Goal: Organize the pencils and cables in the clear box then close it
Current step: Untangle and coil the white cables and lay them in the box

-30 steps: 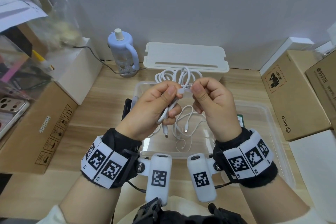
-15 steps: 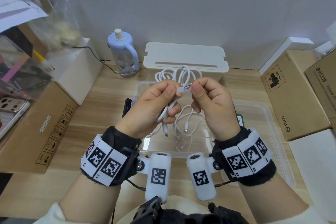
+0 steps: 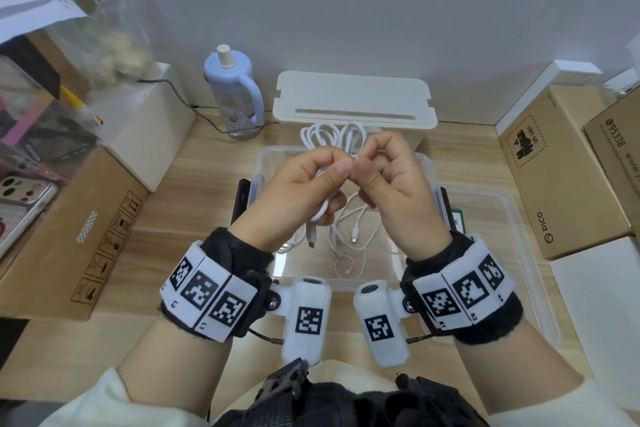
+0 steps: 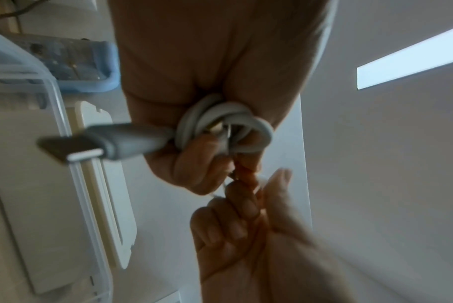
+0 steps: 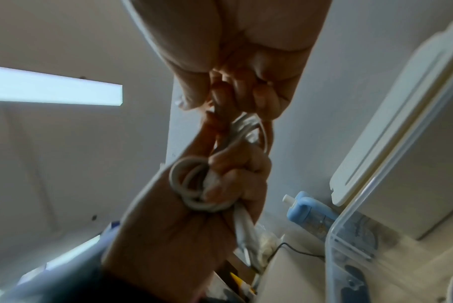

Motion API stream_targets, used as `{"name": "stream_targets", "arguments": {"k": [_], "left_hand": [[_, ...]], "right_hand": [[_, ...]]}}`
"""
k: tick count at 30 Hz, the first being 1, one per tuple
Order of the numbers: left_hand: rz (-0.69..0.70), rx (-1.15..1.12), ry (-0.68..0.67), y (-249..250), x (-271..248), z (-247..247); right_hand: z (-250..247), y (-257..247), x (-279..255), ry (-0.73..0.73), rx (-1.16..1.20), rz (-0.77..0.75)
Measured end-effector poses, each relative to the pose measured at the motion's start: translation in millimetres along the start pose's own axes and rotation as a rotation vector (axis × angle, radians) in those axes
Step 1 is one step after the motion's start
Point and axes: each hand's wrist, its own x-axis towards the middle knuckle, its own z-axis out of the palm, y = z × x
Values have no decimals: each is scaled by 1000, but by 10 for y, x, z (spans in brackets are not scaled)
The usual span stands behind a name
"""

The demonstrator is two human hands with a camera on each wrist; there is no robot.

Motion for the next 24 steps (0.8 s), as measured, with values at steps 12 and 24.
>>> {"name": "stream_targets", "arguments": {"k": [12,24], "left_hand": [[133,302,188,-106,74,-33],[312,264,271,-155,55,-54]], "right_hand": [[-6,30,47,196,-667,-202],[8,-127,23,43,-203,-102]]}}
